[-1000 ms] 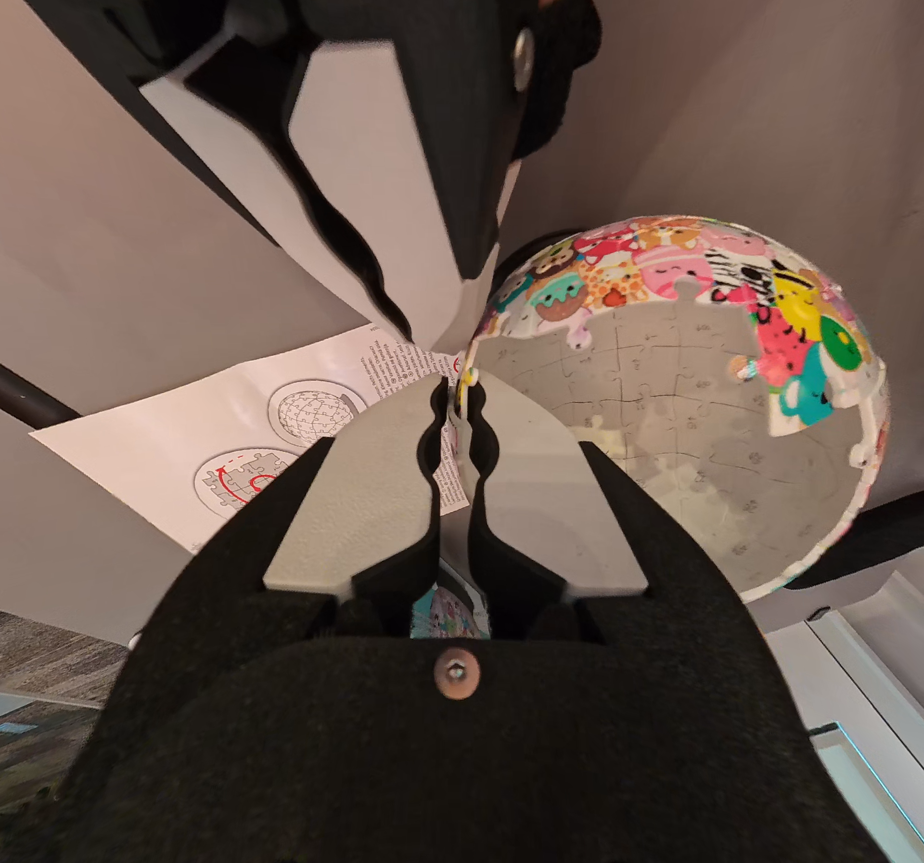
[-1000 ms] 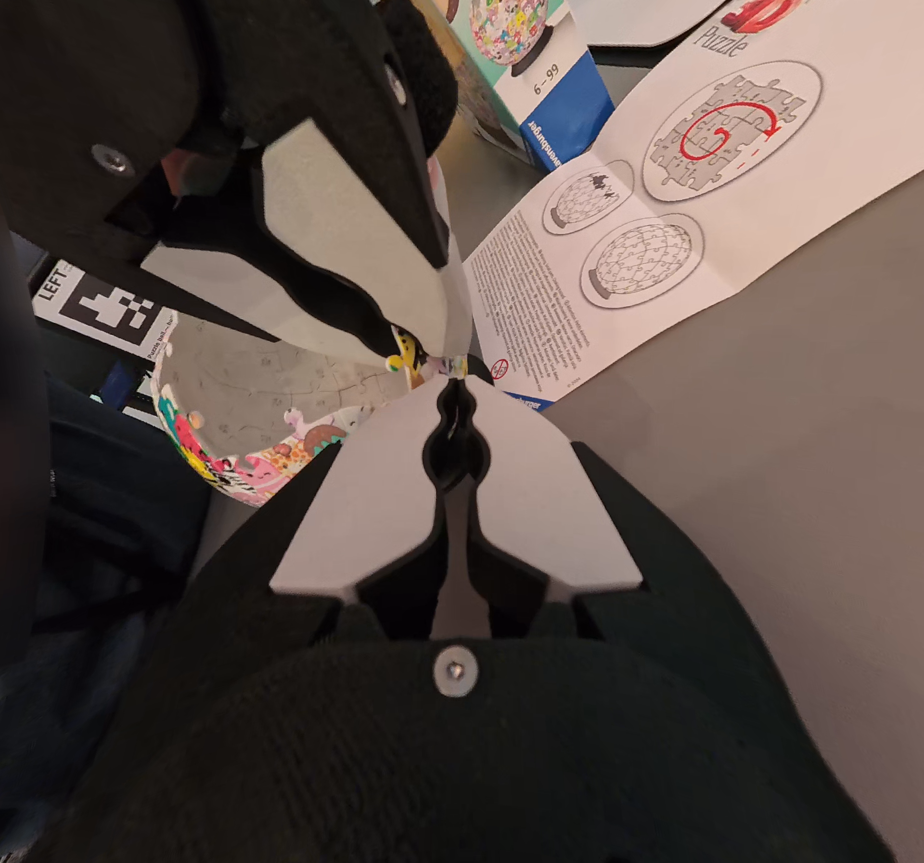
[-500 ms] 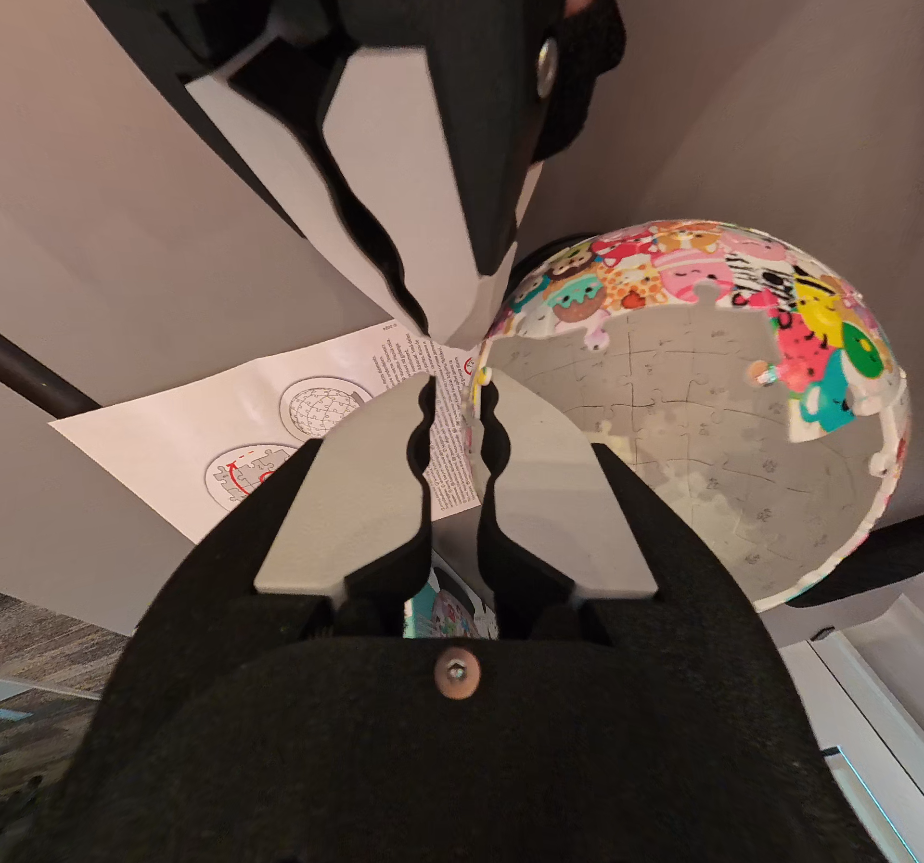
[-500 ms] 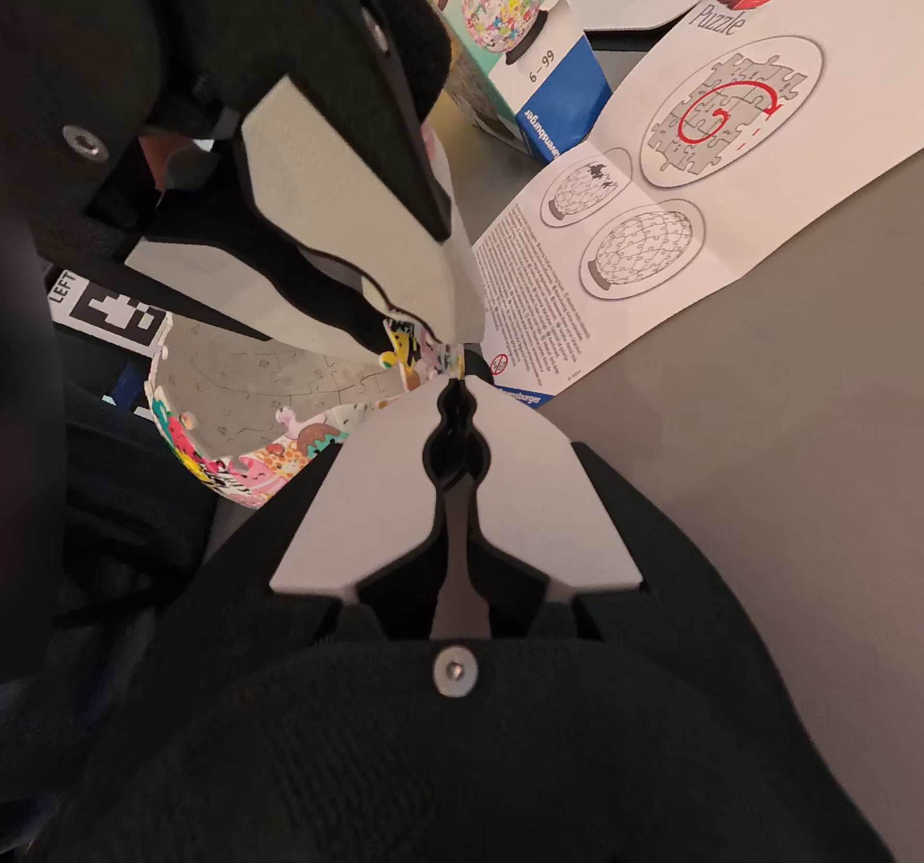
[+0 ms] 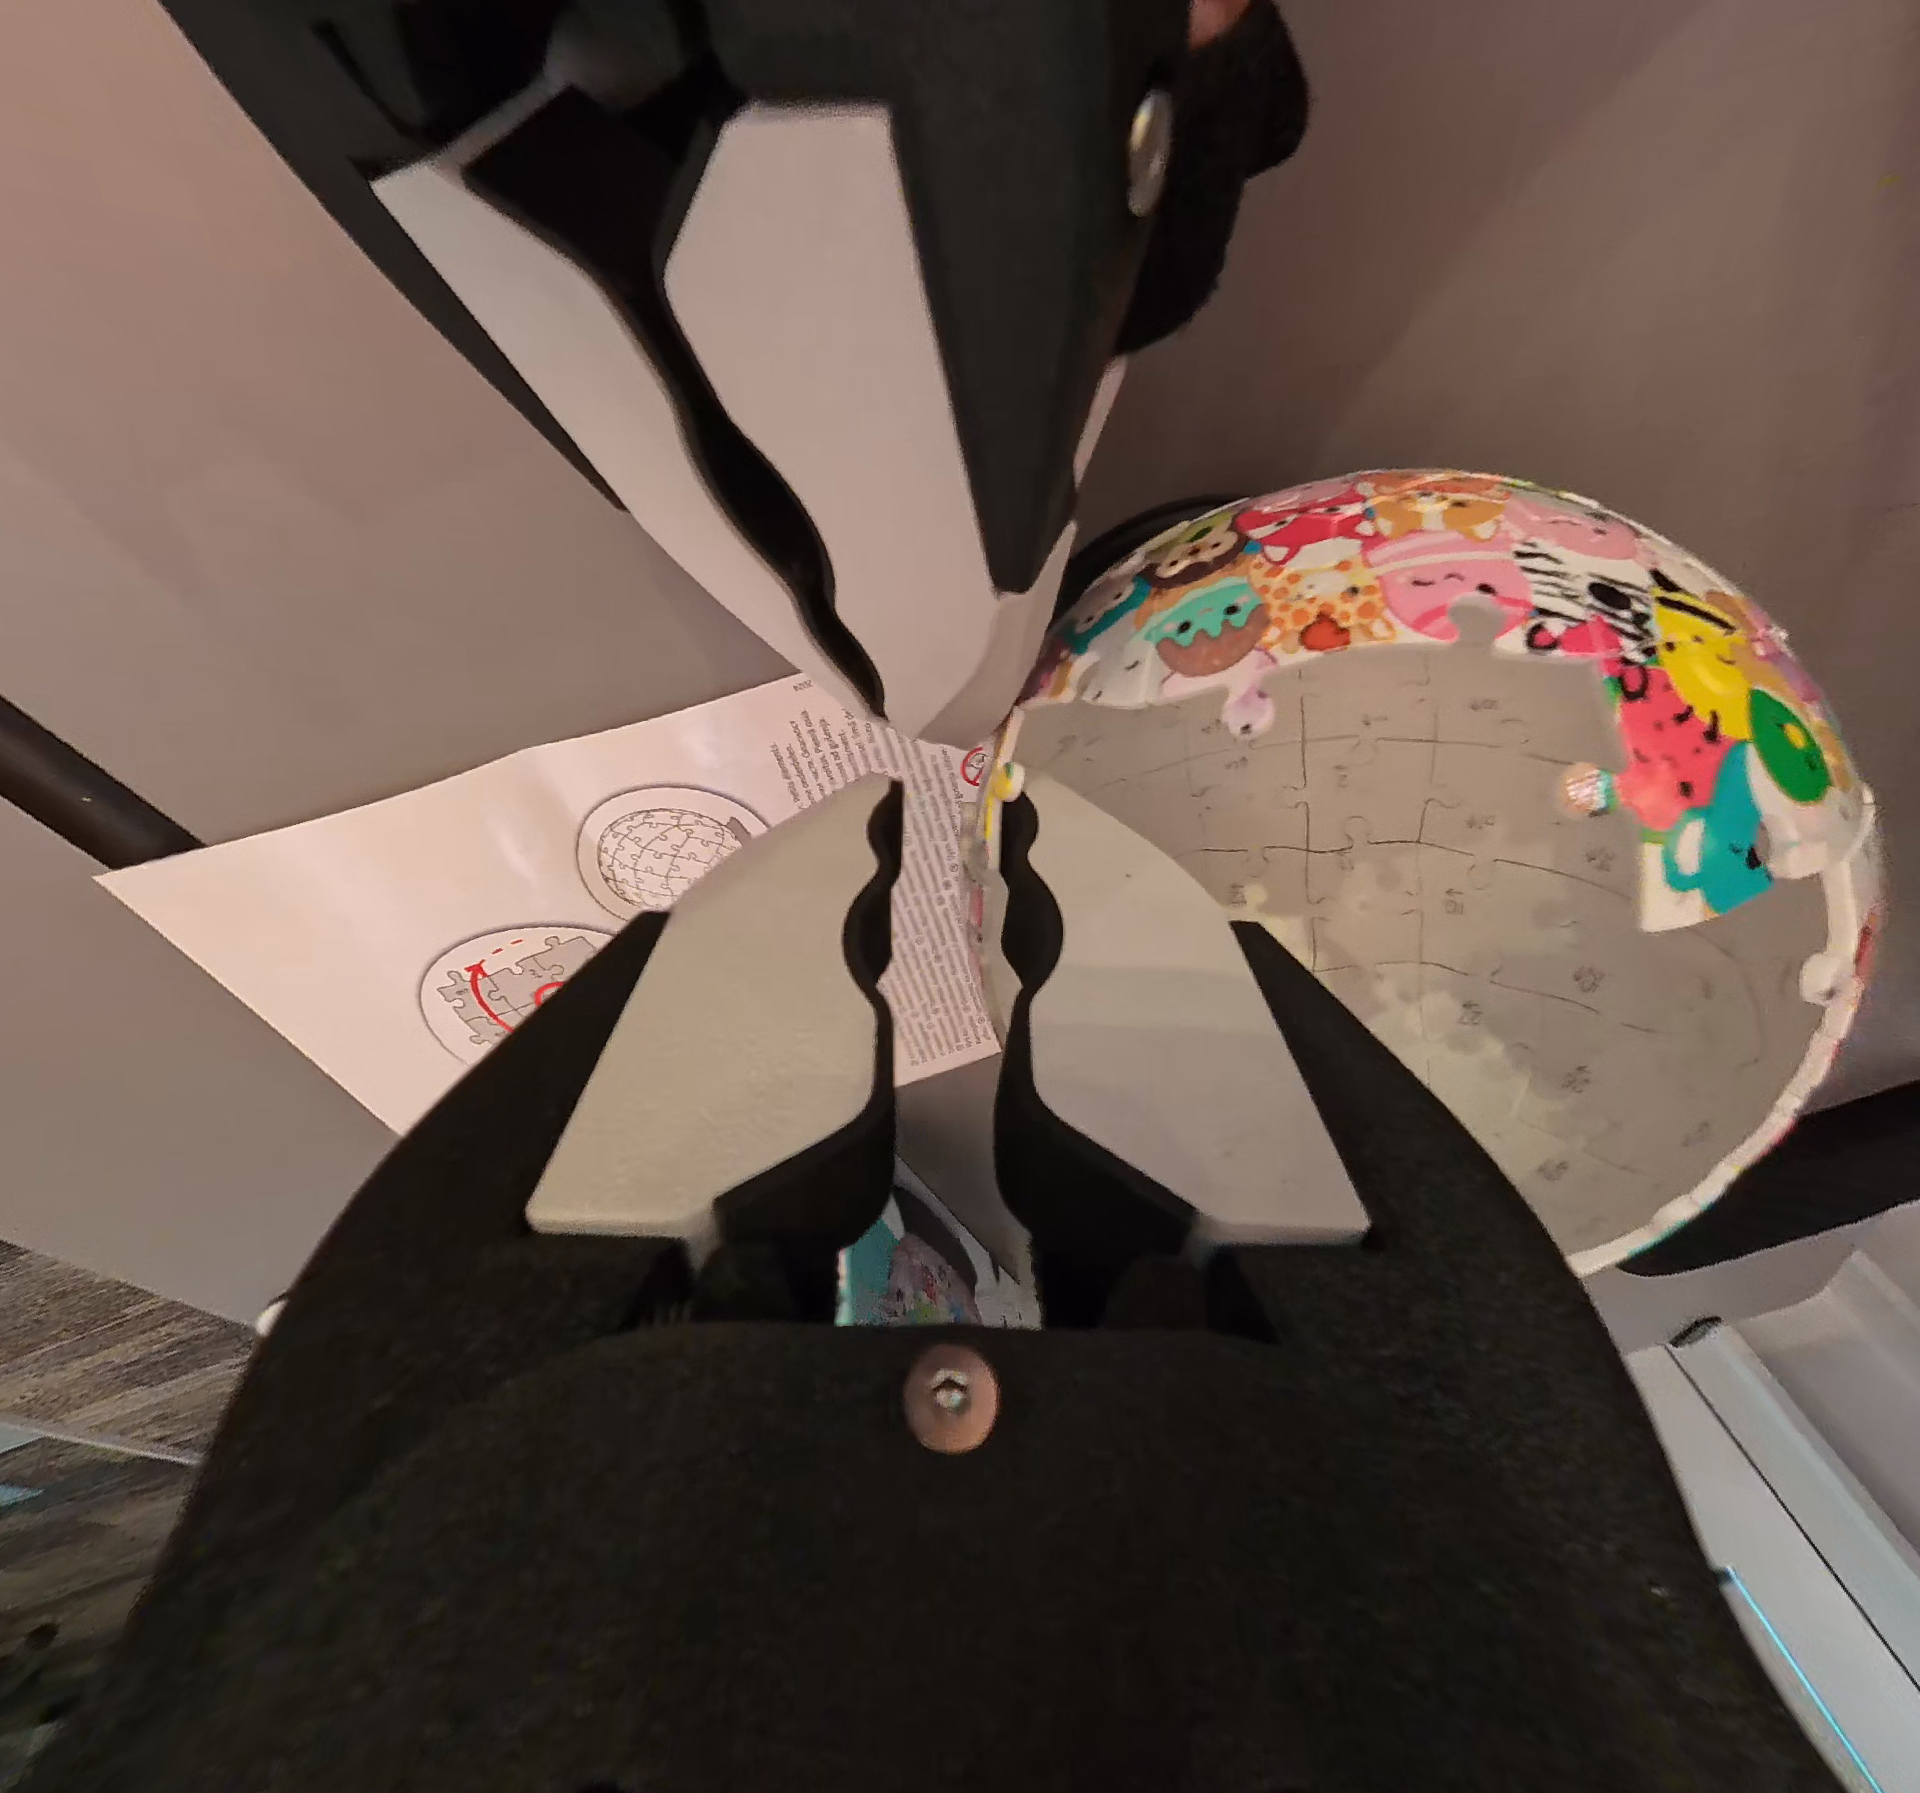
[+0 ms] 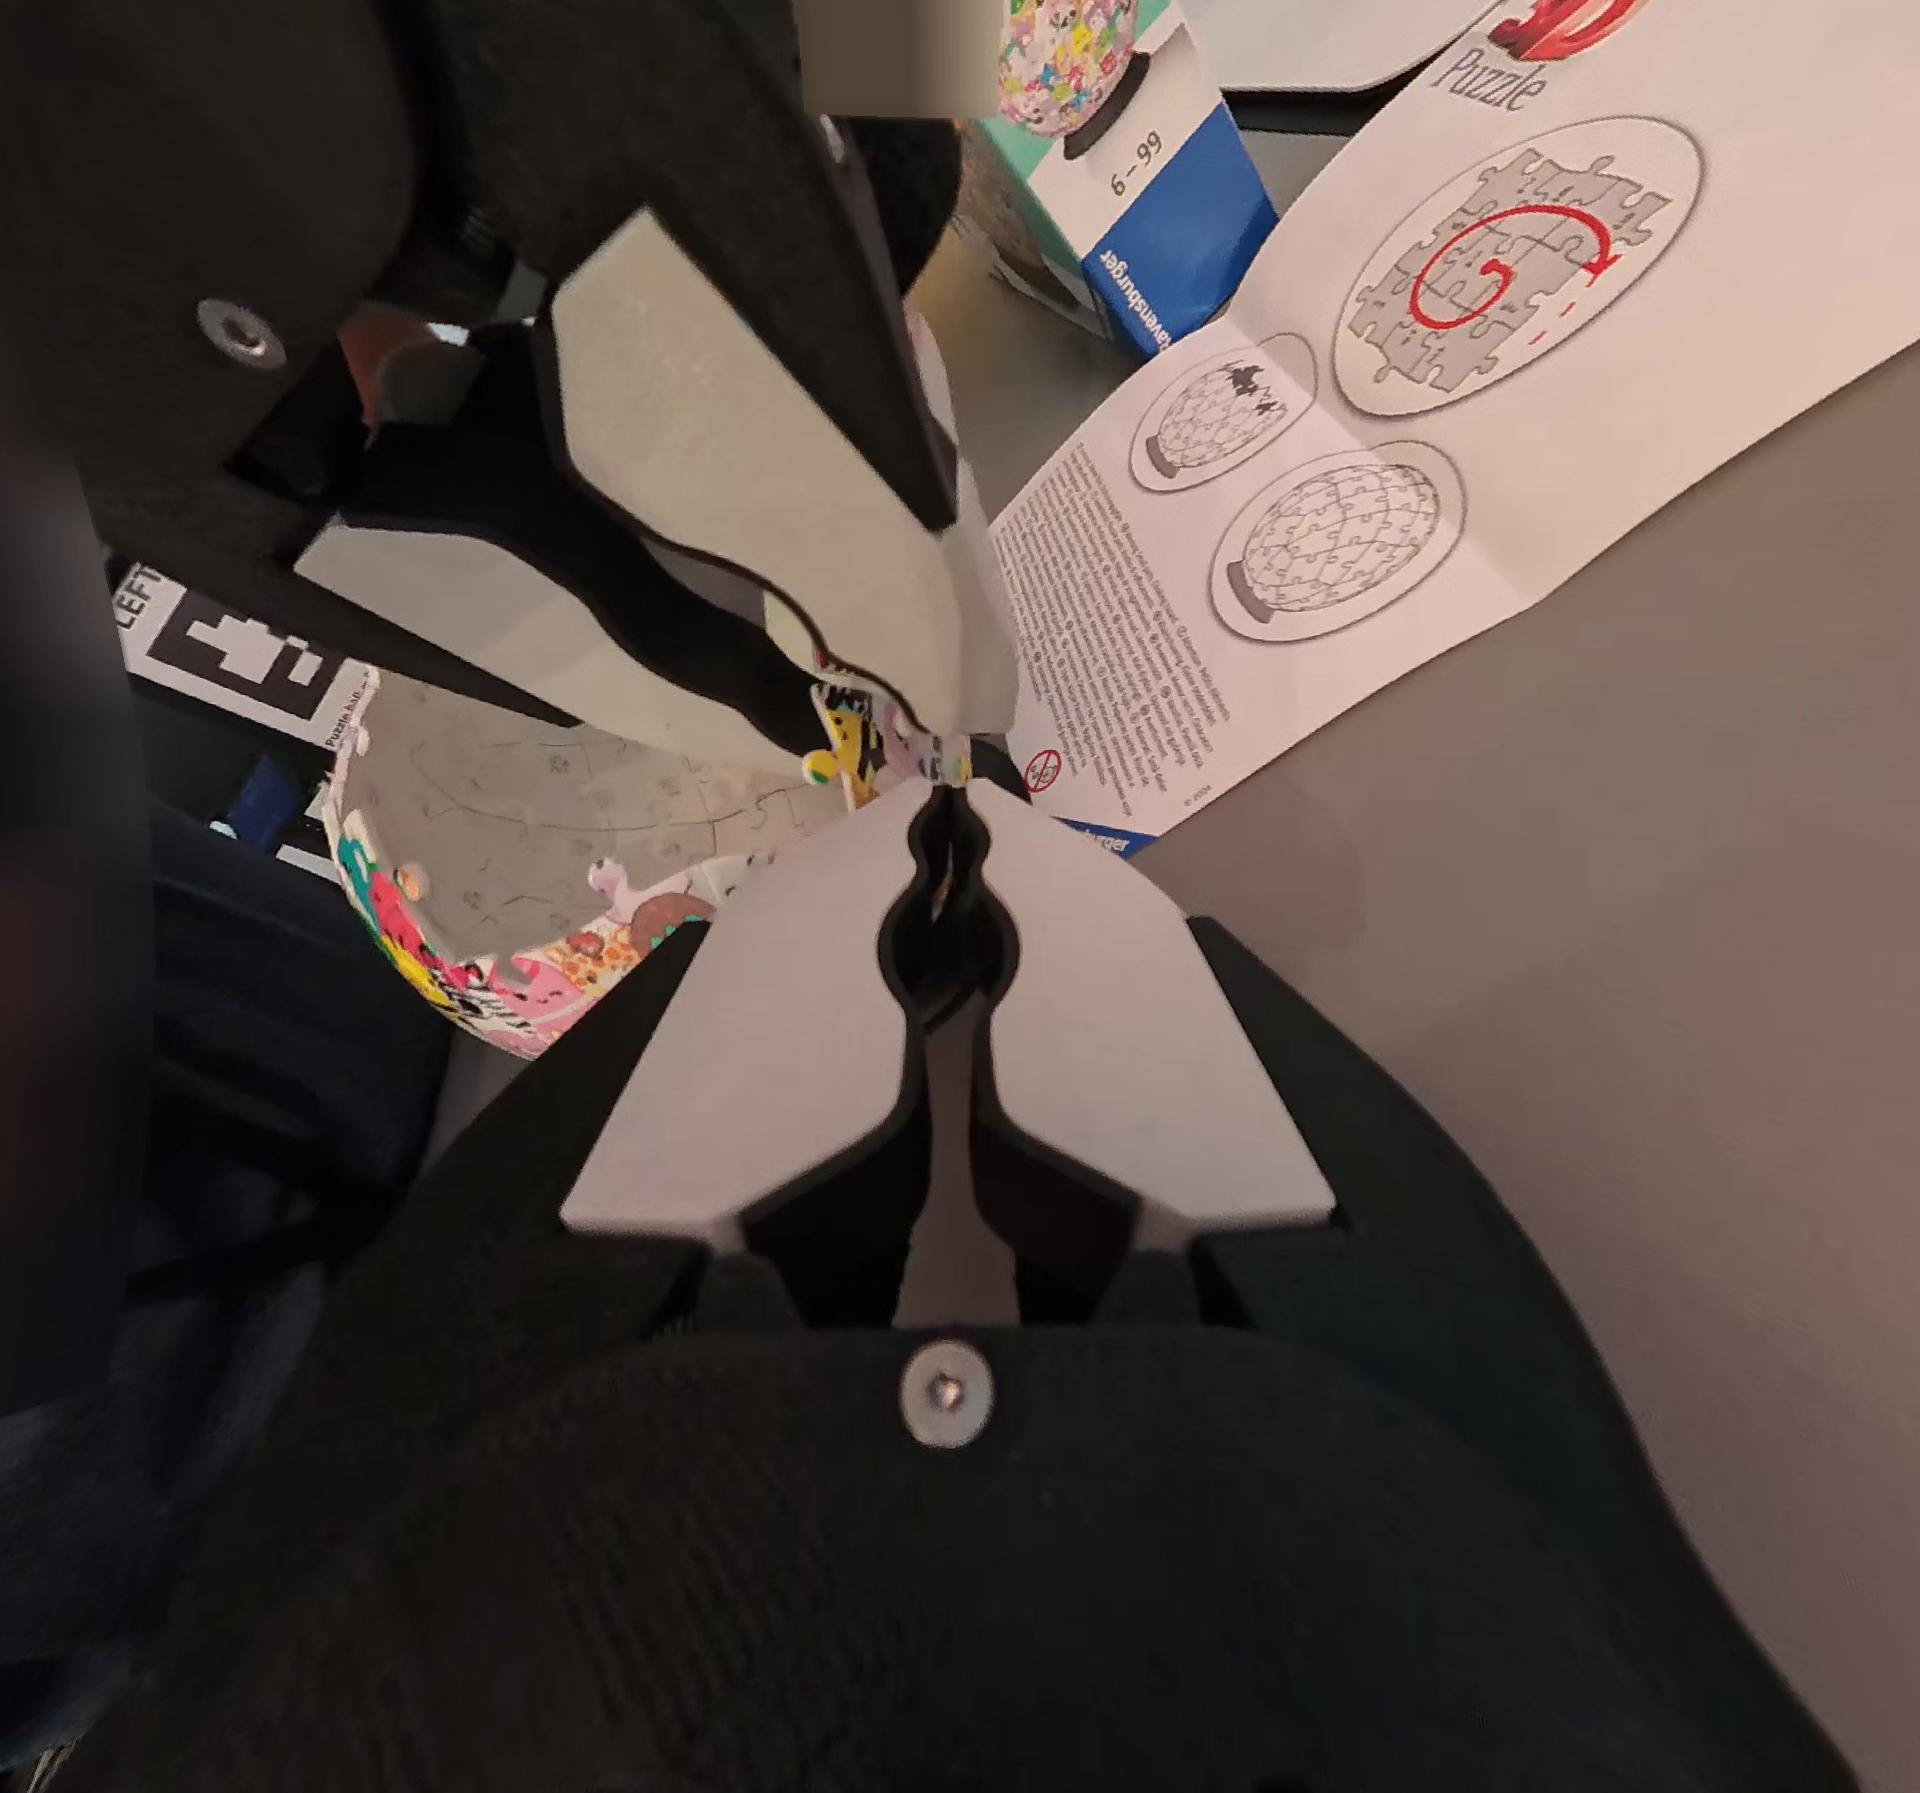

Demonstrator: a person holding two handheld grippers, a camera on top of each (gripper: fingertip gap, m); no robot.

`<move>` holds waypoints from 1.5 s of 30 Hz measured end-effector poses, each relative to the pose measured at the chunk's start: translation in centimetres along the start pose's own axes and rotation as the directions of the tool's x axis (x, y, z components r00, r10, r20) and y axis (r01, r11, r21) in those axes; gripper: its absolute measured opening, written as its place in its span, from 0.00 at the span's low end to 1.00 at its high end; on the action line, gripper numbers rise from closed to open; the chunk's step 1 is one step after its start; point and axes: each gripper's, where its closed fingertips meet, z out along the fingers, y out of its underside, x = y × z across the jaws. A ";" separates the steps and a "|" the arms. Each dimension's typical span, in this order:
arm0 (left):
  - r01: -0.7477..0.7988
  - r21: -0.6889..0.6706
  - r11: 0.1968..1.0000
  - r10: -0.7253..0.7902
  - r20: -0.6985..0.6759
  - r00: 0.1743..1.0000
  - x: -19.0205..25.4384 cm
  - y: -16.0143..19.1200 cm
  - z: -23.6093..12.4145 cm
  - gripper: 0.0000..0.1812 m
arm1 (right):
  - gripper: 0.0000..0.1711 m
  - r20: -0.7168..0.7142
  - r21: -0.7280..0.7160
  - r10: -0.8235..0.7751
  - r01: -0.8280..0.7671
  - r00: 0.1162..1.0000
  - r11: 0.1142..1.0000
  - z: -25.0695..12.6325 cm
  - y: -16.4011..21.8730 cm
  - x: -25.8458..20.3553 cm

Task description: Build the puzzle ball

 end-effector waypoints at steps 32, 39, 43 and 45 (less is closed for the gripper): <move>0.058 0.388 0.920 -0.099 0.086 0.991 0.0 -1.5 -8.6 0.20 | 0.02 -0.181 0.055 -0.077 0.089 0.980 0.995 -3.9 -3.3 -1.2; 0.148 0.683 0.715 -0.288 0.094 0.953 1.4 1.2 -15.4 0.20 | 0.20 -0.325 -0.155 -0.148 0.102 0.934 0.983 -3.6 -4.2 -3.5; 0.171 0.726 0.666 -0.326 0.077 0.942 2.5 3.0 -17.0 0.20 | 0.24 -0.406 -0.392 -0.219 0.048 0.887 0.919 -2.2 -2.9 -3.0; 0.170 0.727 0.665 -0.336 0.088 0.938 2.8 3.7 -17.3 0.20 | 0.25 -0.419 -0.457 -0.216 0.001 0.882 0.890 -1.7 -2.1 -2.6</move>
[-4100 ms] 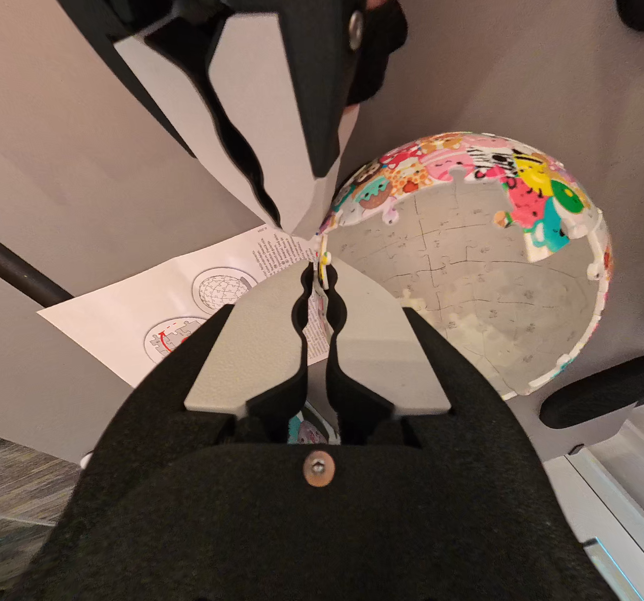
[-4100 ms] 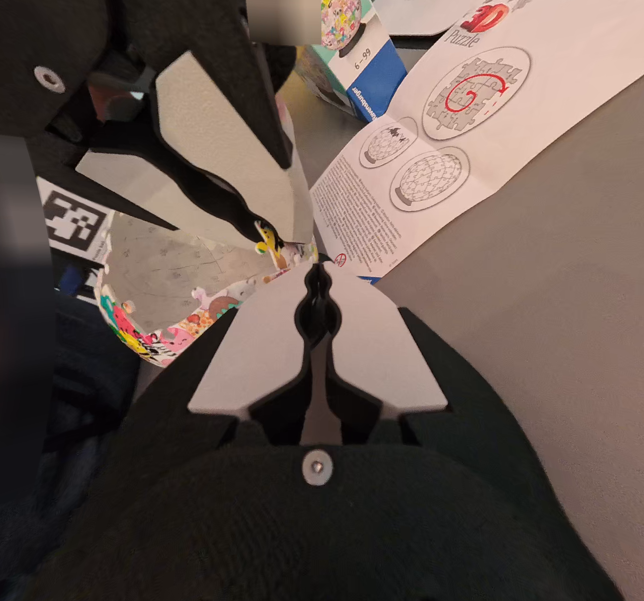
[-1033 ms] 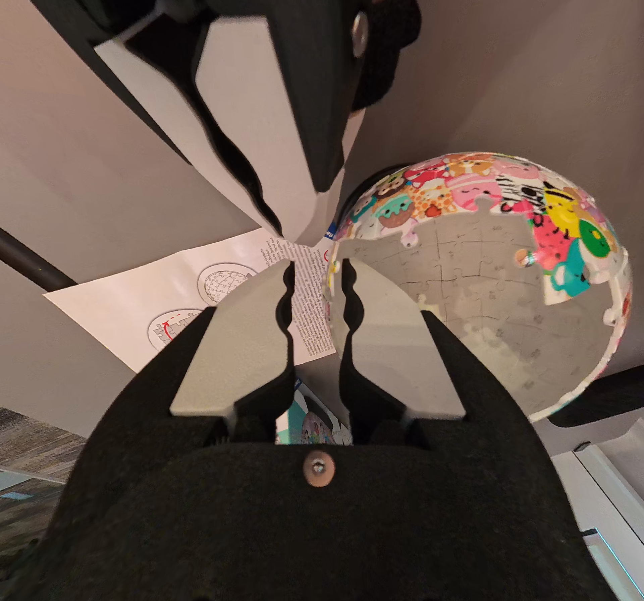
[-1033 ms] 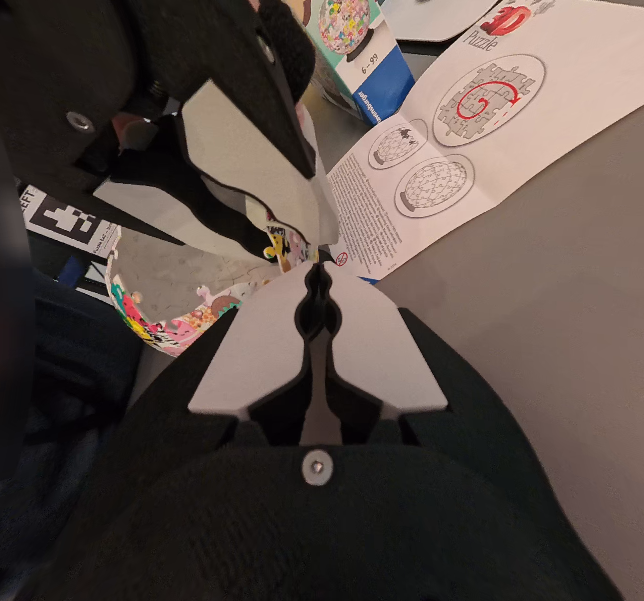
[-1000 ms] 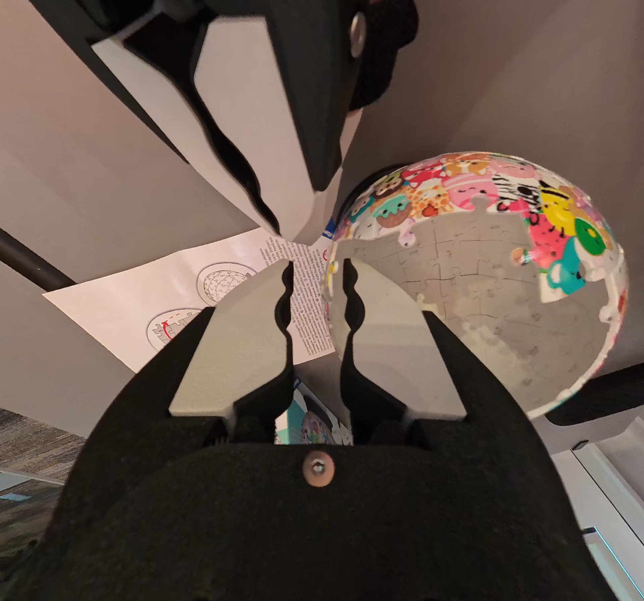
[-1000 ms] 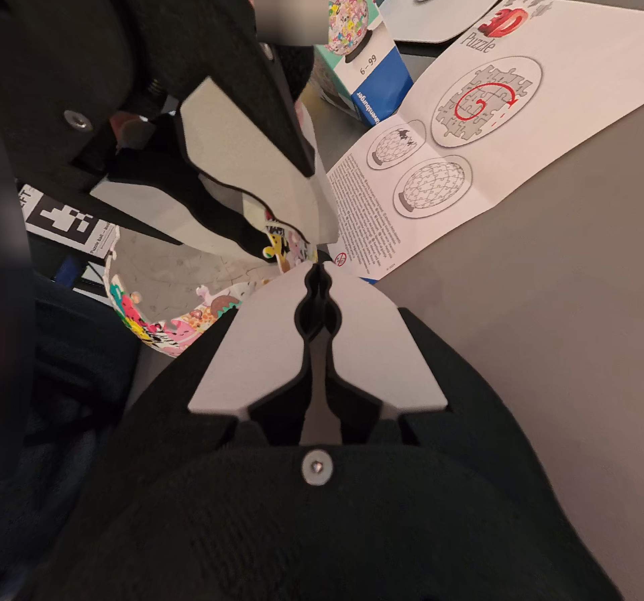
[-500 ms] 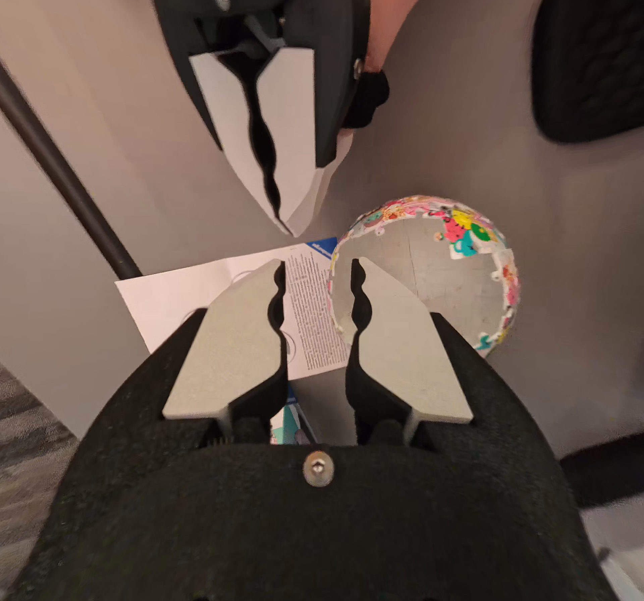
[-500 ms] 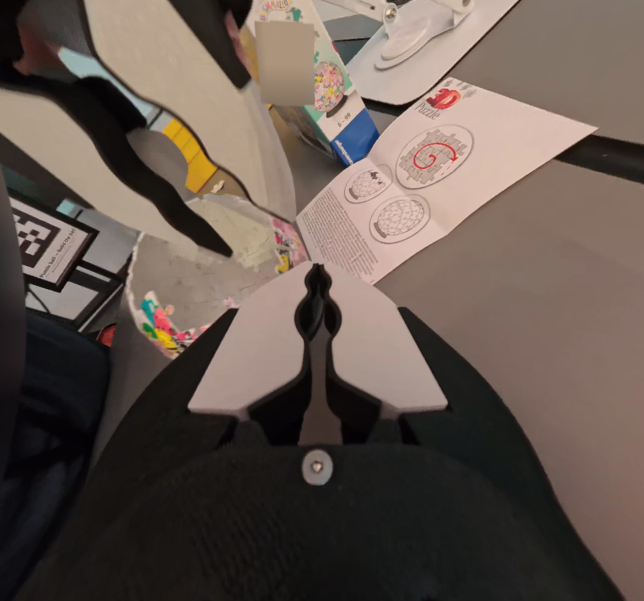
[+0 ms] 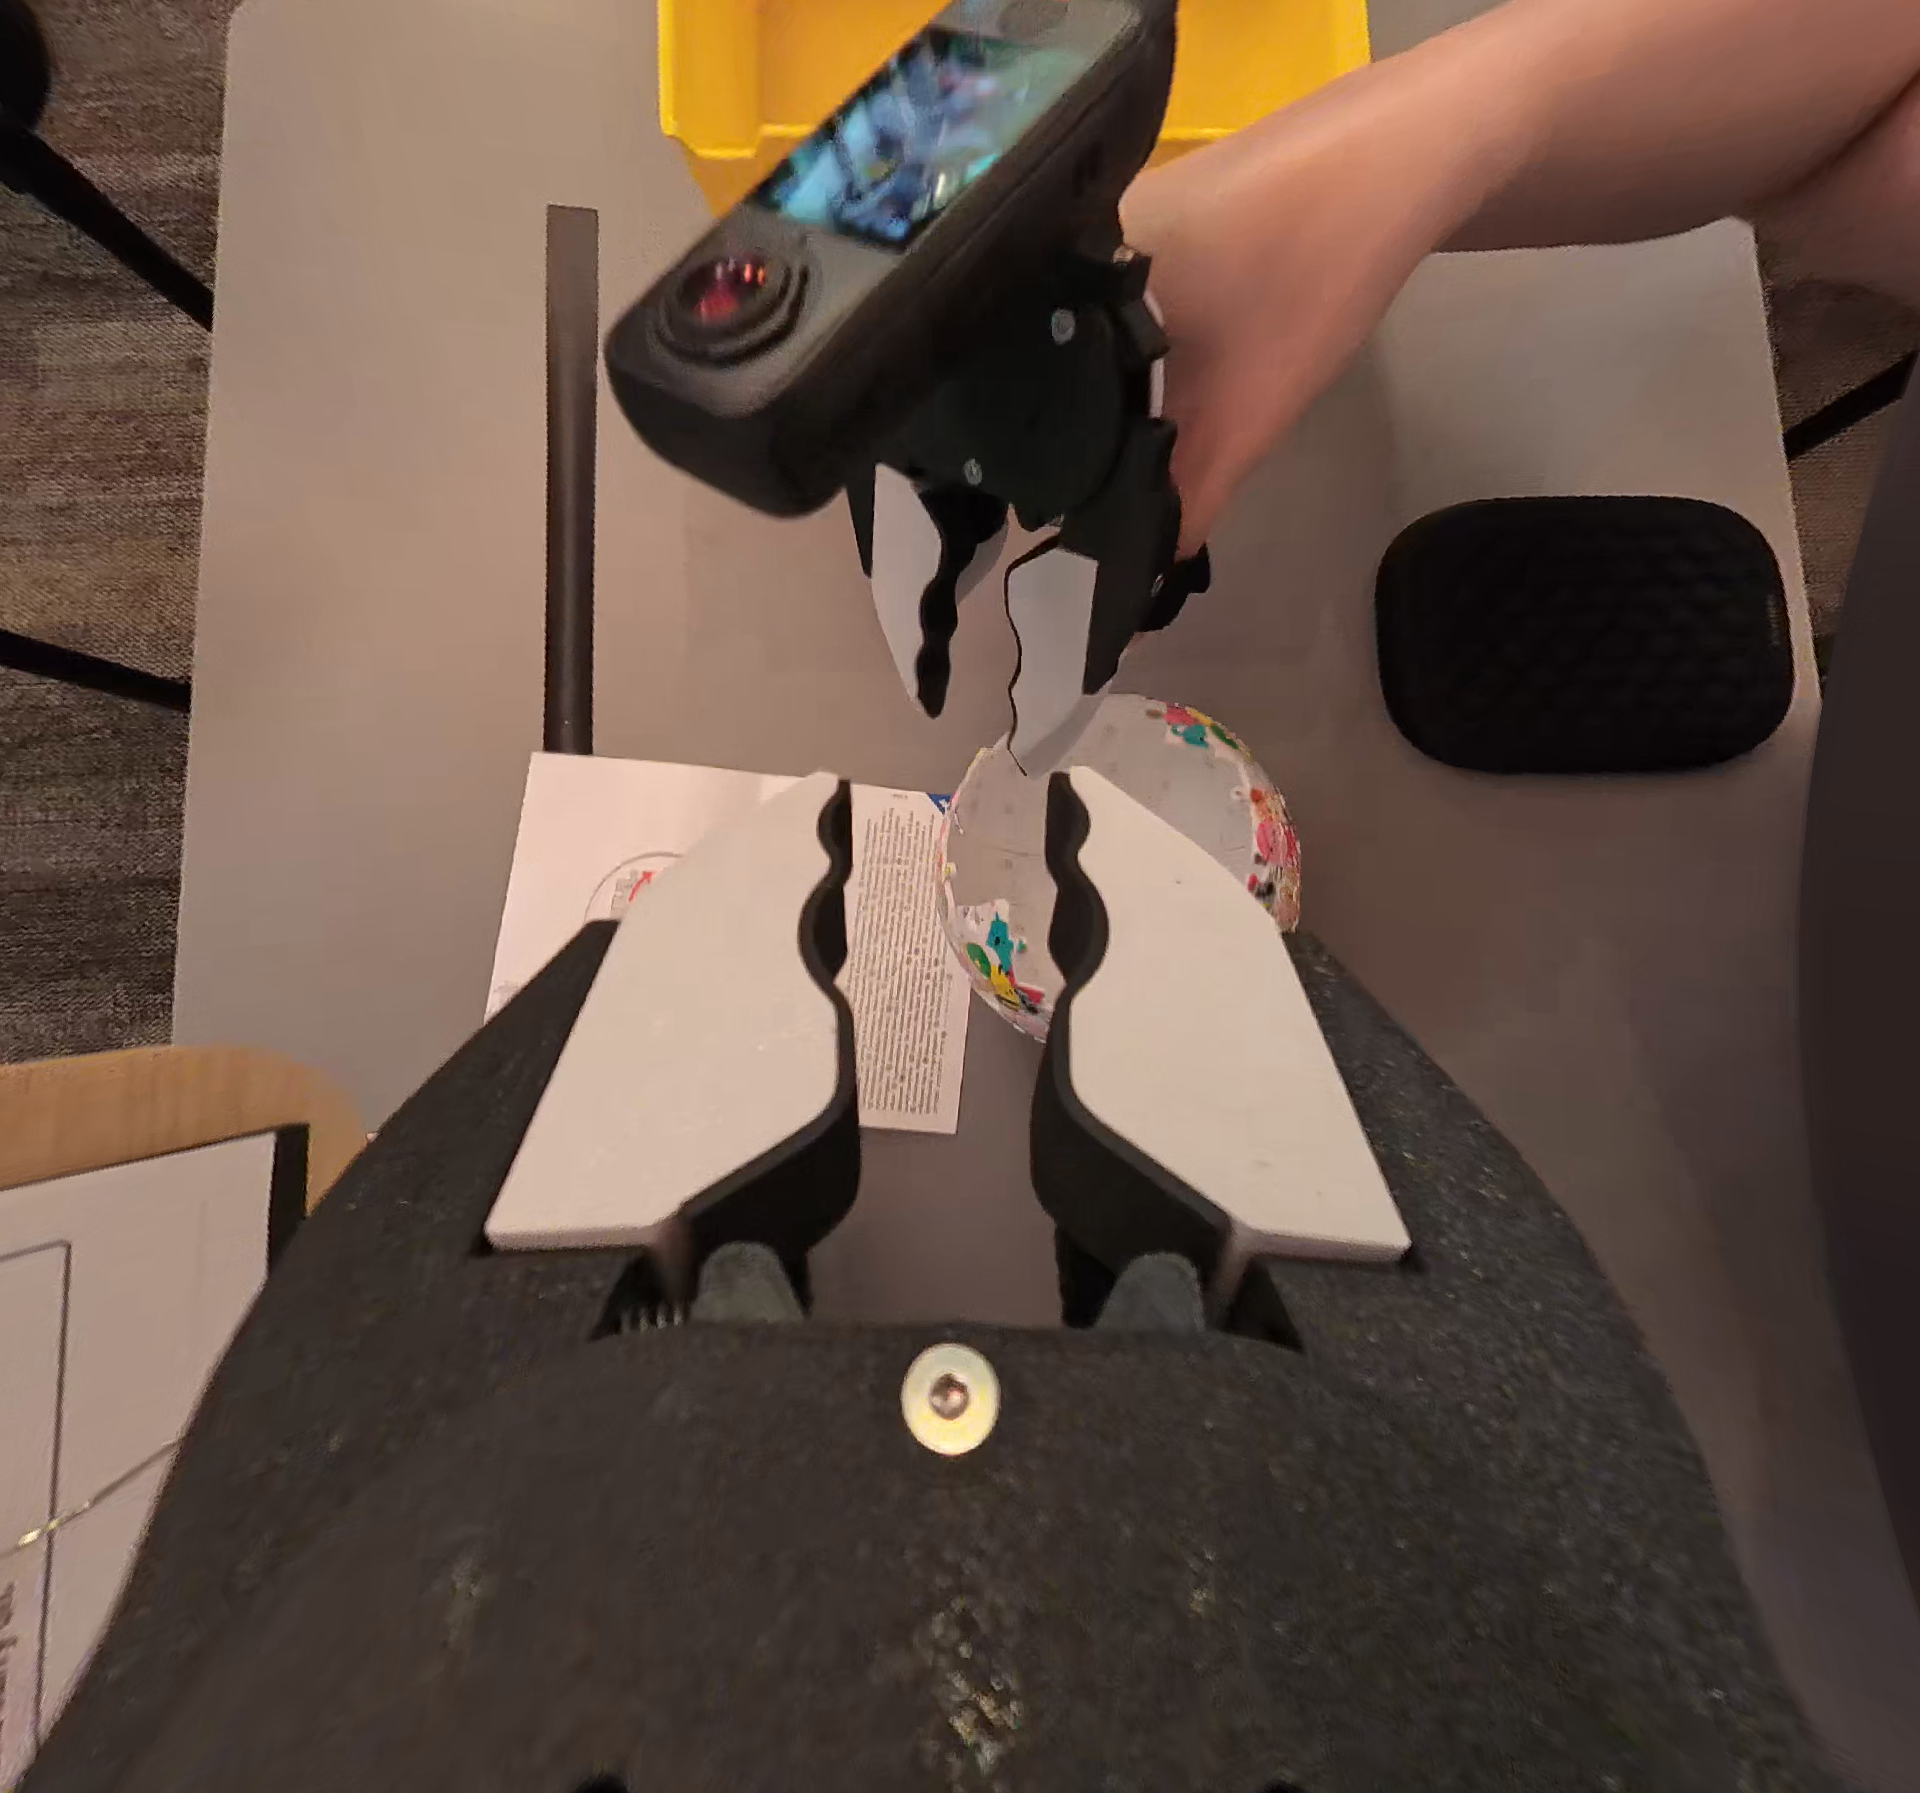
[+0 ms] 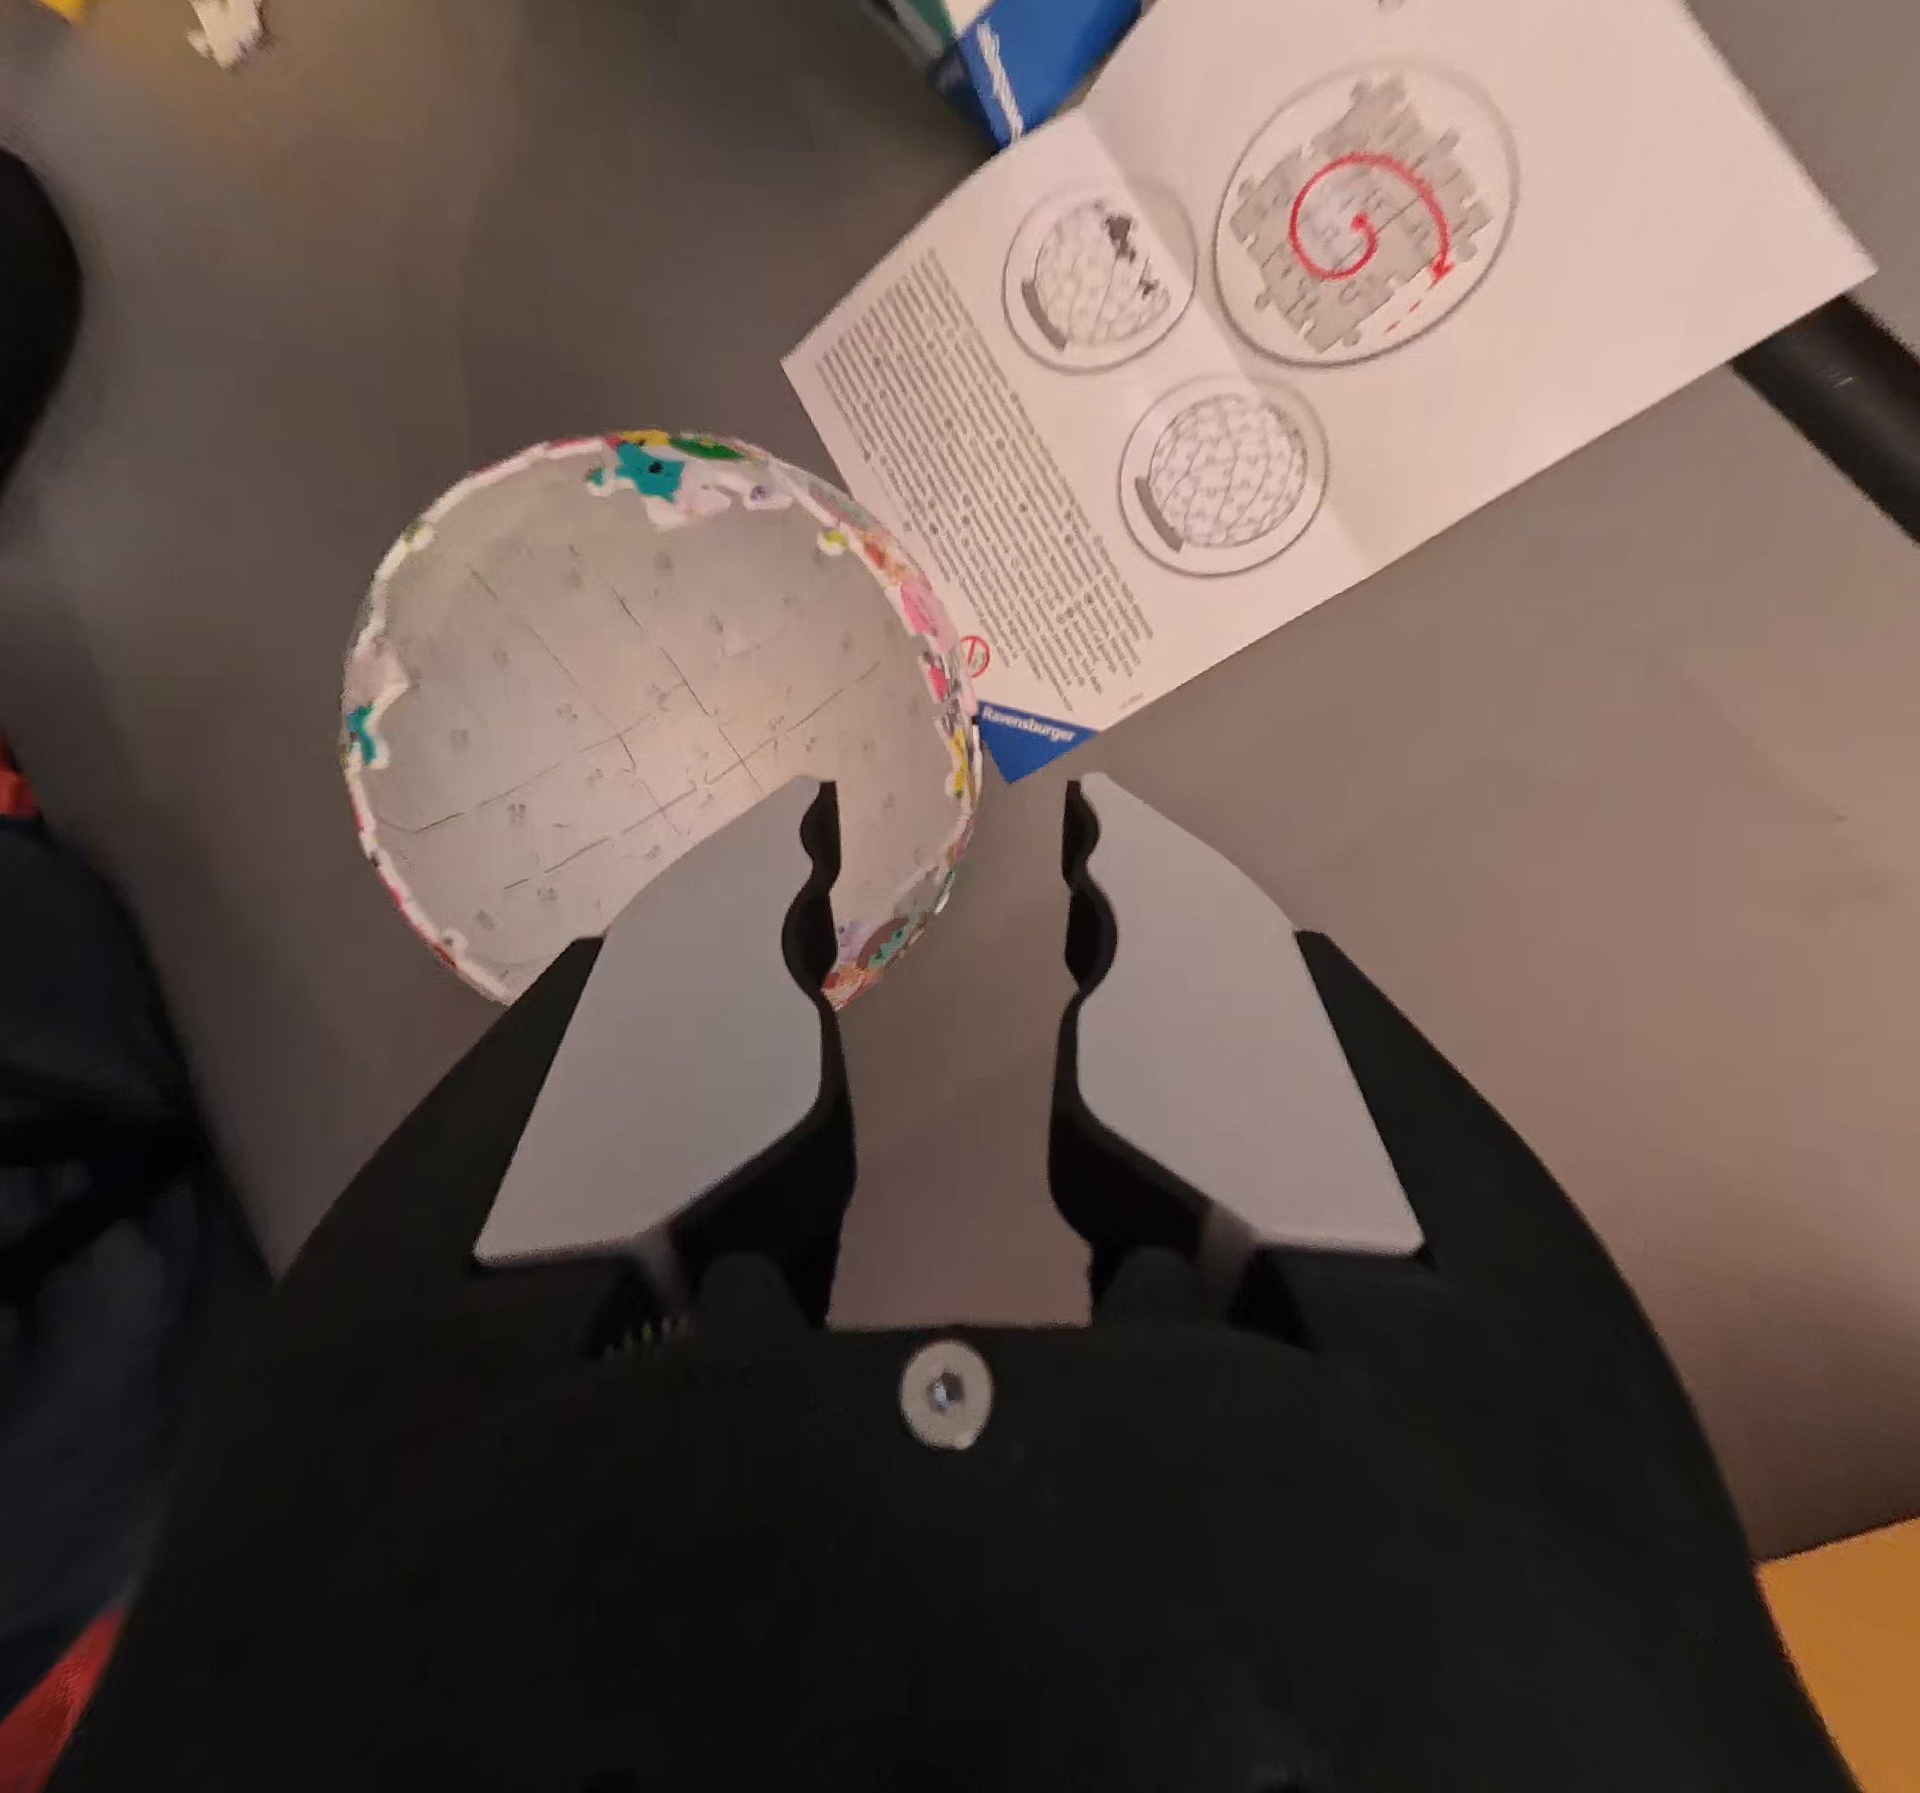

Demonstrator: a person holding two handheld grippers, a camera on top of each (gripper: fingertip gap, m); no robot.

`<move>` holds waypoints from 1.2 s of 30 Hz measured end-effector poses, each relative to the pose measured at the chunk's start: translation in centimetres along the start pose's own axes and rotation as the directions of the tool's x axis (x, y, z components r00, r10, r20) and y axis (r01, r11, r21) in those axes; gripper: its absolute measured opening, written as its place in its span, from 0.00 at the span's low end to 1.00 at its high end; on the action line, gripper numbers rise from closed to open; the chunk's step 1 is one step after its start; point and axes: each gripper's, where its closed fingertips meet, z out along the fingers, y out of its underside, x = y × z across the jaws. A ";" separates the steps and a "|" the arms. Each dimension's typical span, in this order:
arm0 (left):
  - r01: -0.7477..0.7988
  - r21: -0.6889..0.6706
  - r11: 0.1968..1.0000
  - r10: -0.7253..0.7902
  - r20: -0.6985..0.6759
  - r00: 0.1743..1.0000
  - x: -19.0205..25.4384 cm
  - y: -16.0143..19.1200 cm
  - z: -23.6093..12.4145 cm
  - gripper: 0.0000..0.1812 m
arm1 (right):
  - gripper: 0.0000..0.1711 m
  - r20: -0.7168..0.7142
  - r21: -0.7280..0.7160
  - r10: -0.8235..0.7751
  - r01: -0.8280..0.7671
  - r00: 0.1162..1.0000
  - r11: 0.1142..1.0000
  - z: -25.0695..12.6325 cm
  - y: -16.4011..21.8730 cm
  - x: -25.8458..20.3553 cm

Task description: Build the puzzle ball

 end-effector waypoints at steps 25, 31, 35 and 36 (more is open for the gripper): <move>0.002 -0.014 1.000 -0.002 0.005 1.000 0.9 1.7 -2.1 0.19 | 0.18 -0.041 0.036 -0.441 0.442 0.897 0.896 1.7 -2.3 -0.3; 0.017 -0.060 0.998 -0.016 0.005 1.000 0.6 2.4 -1.8 0.19 | 0.16 -0.041 -0.118 -0.479 0.472 0.877 0.874 2.7 -1.0 -0.2; 0.005 -0.068 0.998 -0.004 0.004 1.000 0.7 2.3 -1.5 0.19 | 0.14 -0.051 -0.187 -0.461 0.445 0.886 0.876 3.0 -0.6 0.3; 0.005 -0.069 0.998 -0.004 0.004 1.000 0.7 2.2 -1.5 0.19 | 0.14 -0.047 -0.199 -0.452 0.435 0.891 0.878 3.0 -0.6 0.4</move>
